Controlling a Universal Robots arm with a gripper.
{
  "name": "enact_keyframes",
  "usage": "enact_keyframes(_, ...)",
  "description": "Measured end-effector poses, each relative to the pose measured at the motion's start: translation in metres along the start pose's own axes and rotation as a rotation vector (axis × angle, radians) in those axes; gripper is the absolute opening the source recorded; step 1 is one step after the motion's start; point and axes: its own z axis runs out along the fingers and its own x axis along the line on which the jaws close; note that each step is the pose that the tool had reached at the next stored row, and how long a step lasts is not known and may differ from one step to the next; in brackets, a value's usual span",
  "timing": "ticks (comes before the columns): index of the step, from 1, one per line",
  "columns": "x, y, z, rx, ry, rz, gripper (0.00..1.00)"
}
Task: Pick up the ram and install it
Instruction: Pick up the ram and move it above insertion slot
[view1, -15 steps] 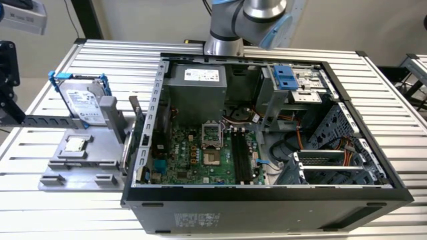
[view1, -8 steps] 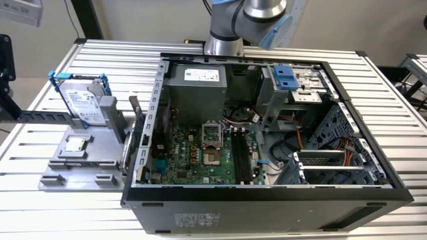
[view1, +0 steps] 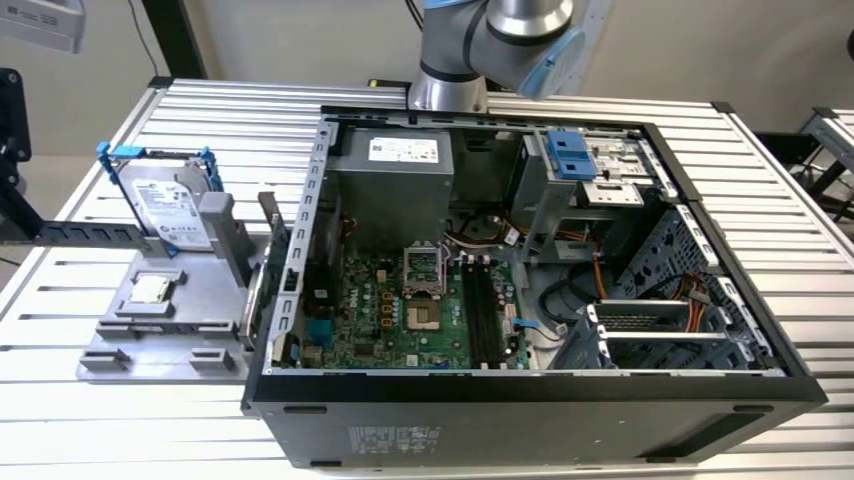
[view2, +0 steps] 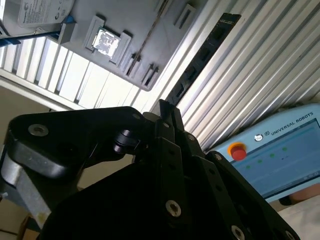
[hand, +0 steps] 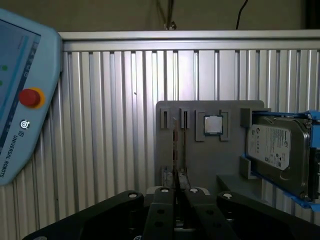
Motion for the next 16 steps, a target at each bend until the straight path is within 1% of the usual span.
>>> enact_keyframes(2, -0.0001, -0.0027, -0.0002, -0.0001, 0.0001, 0.0, 0.0)
enact_keyframes(4, -0.0002, -0.0086, -0.0003, -0.0003, 0.0002, 0.0, 0.0)
enact_keyframes(9, -0.0008, -0.029, -0.0006, -0.0017, 0.0001, 0.0, 0.0)
enact_keyframes(16, -0.0016, -0.0555, -0.0013, -0.0025, 0.0001, 0.0, 0.0)
